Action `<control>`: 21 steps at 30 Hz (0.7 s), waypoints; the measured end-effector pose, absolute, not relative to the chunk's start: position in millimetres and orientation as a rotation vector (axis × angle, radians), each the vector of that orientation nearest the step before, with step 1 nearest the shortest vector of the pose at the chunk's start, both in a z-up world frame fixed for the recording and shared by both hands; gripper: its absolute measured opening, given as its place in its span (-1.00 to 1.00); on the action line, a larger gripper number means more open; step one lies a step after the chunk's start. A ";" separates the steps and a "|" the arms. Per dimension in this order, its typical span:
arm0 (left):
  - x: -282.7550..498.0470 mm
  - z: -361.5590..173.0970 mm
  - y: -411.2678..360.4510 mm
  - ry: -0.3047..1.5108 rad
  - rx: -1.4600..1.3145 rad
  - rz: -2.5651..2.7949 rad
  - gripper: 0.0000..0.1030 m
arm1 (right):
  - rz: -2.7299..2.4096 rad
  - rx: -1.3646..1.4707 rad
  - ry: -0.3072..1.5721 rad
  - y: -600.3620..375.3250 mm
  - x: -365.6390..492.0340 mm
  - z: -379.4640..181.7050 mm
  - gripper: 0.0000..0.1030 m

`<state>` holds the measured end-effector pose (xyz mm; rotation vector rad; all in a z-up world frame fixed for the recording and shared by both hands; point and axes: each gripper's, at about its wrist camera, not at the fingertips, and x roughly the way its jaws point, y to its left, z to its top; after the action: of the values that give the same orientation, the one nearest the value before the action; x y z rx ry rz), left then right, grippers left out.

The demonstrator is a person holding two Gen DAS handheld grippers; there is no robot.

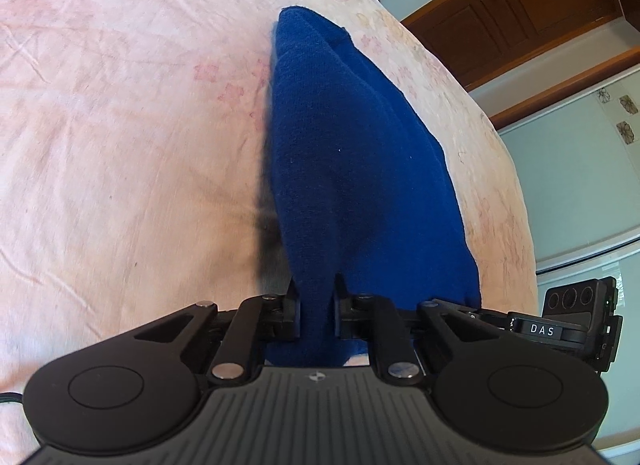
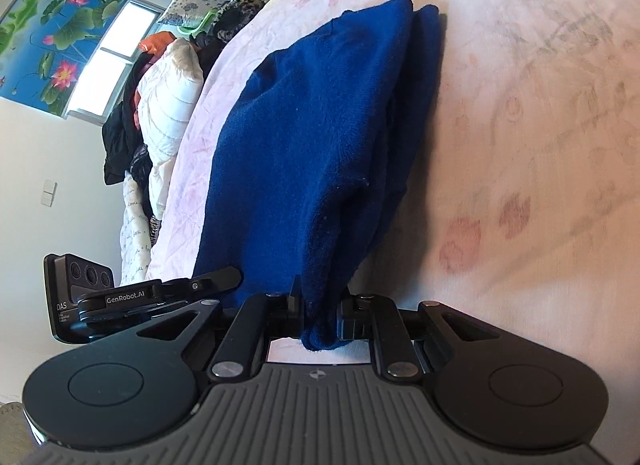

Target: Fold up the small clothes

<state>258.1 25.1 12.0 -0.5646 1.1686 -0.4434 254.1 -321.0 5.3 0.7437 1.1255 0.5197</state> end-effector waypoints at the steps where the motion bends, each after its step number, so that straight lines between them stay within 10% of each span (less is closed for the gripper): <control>1: 255.8 12.2 25.2 1.169 -0.565 -0.444 -0.75 | 0.522 0.744 1.123 -320.8 251.9 6.1 -0.67; 21: 224.8 -2.6 24.5 1.186 -0.584 -0.447 -0.74 | 0.539 0.795 1.111 -314.2 204.4 -1.8 -0.67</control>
<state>224.8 24.5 -2.6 -0.5840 1.1856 -0.4475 204.4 -314.2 -1.8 0.7948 1.1111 0.5389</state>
